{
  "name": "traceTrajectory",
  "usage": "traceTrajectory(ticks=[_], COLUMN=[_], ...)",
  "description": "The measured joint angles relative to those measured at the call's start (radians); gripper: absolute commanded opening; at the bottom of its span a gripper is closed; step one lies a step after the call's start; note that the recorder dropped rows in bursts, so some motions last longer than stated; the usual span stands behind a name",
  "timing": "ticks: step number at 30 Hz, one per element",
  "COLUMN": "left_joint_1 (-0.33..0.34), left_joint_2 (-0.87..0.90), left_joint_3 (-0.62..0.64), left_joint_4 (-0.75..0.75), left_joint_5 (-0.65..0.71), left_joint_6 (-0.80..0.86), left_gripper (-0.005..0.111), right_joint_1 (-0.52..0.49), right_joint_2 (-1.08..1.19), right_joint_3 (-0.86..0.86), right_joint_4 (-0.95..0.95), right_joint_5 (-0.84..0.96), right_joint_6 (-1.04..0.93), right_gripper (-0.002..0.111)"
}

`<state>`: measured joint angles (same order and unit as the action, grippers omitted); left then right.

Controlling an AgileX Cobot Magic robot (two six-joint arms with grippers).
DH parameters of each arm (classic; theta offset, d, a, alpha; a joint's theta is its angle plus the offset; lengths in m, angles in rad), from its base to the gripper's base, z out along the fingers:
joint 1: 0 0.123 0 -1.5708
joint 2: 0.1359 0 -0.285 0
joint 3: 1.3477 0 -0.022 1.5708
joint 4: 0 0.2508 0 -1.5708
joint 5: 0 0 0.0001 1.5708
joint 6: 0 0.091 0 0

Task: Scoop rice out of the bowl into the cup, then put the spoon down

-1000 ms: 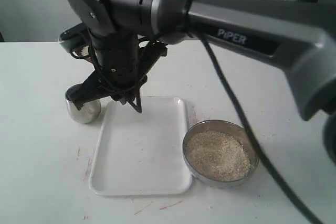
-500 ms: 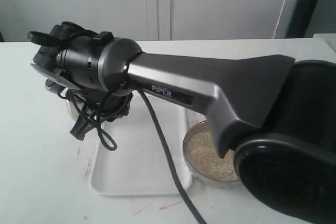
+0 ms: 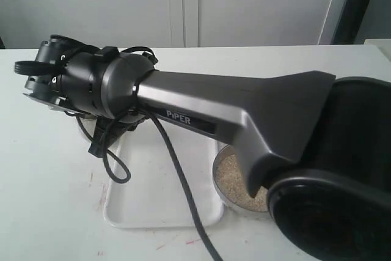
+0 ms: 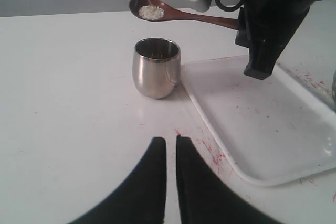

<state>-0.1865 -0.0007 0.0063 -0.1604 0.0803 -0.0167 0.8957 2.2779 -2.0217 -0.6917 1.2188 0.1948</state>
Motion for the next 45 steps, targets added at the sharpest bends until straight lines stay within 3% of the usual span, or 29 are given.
traceTrajectory(ticks=[23, 32, 45], left_joint_1=[0.000, 0.000, 0.000], left_joint_2=[0.000, 0.000, 0.000], left_joint_3=[0.000, 0.000, 0.000], left_joint_4=[0.000, 0.000, 0.000], left_joint_5=[0.000, 0.000, 0.000], left_joint_6=[0.000, 0.000, 0.000], left_gripper=[0.014, 0.014, 0.014], right_joint_1=[0.000, 0.000, 0.000], right_joint_2=[0.000, 0.000, 0.000], right_joint_3=[0.002, 0.113, 0.123], right_joint_4=[-0.135, -0.226, -0.359], right_joint_5=[0.000, 0.000, 0.000], right_joint_6=[-0.023, -0.060, -0.060], right_gripper=[0.000, 0.000, 0.000])
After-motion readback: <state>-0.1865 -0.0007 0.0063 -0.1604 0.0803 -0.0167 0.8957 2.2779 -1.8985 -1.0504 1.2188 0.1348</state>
